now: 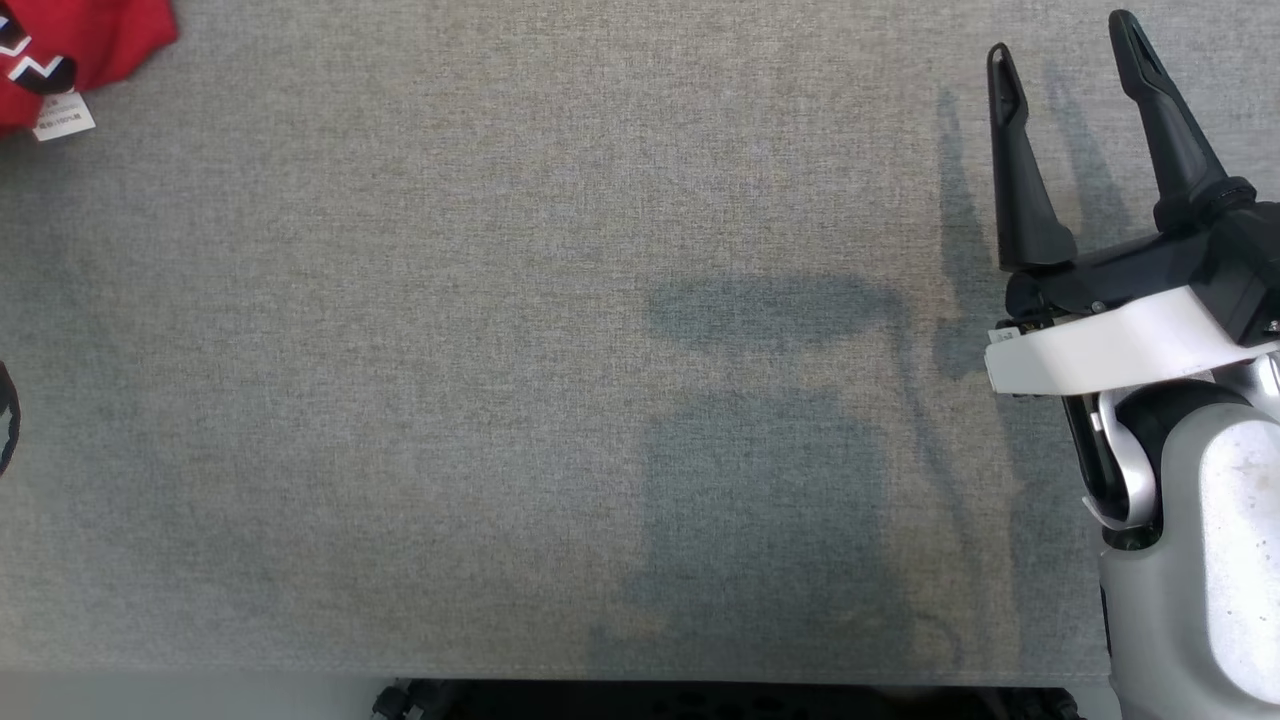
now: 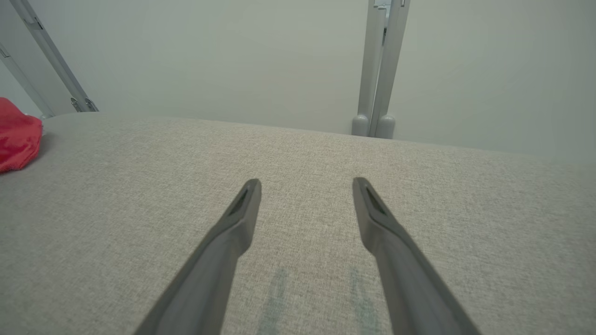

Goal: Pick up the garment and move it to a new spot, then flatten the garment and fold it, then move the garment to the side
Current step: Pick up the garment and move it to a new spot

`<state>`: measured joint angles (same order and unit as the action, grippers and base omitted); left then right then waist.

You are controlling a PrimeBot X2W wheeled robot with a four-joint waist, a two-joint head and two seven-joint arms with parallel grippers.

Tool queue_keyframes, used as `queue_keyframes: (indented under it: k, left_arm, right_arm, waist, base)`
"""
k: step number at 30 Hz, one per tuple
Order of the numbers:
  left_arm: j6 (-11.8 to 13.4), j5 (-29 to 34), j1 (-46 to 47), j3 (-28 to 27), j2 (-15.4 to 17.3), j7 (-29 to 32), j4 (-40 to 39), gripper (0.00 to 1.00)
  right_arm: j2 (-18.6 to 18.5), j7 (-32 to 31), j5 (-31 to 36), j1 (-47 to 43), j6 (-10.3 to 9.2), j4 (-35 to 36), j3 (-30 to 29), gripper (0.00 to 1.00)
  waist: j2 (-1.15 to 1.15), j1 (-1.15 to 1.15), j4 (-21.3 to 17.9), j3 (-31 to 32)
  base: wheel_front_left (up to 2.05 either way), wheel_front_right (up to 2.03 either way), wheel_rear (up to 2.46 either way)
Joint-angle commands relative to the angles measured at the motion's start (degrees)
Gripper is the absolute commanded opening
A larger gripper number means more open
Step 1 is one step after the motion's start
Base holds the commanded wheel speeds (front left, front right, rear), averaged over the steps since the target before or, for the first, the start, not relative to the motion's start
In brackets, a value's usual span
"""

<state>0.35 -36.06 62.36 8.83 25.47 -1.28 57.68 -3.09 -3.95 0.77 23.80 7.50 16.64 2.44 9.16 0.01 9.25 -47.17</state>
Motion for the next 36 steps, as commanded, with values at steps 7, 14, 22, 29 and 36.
queue_keyframes:
  k: [7, 14, 22, 29, 36]
  left_arm:
    - [-0.89, 1.49, 2.42, 1.08, 0.91, -3.86, 2.49, 0.00]
    - [-2.40, 3.02, 4.05, 2.66, 2.24, -7.13, 2.79, 0.00]
    - [-5.01, 5.49, 6.04, 6.40, 1.19, -8.63, -0.16, 0.00]
    - [-7.03, 7.68, 6.15, 12.48, -2.55, -8.41, -7.84, 0.00]
    - [-7.74, 8.79, 4.64, 19.29, -6.04, -5.40, -18.78, 0.00]
  right_arm:
    - [-0.10, 1.64, -0.81, -0.99, -0.02, -1.54, -0.31, 1.00]
    - [0.08, 3.80, -2.39, -1.90, -0.02, -4.68, 0.16, 1.00]
    - [0.15, 6.38, -5.72, -5.34, -0.02, -9.36, -0.39, 1.00]
    - [0.15, 8.73, -8.68, -9.16, -0.02, -13.43, -0.88, 1.00]
    - [0.14, 10.12, -10.85, -11.56, -0.02, -15.41, -0.65, 1.00]
  waist:
    - [0.01, -0.01, -0.02, 2.62]
    - [0.01, -0.01, -0.24, 8.13]
    - [0.01, -0.01, -1.07, 16.94]
    - [0.01, -0.01, -2.50, 25.64]
    - [0.01, -0.01, -4.90, 30.65]
  base:
    - [0.00, 0.00, 0.00]
    - [0.00, 0.00, 0.00]
    - [0.00, 0.00, 0.00]
    - [0.00, 0.00, 0.00]
    - [0.00, 0.00, 0.00]
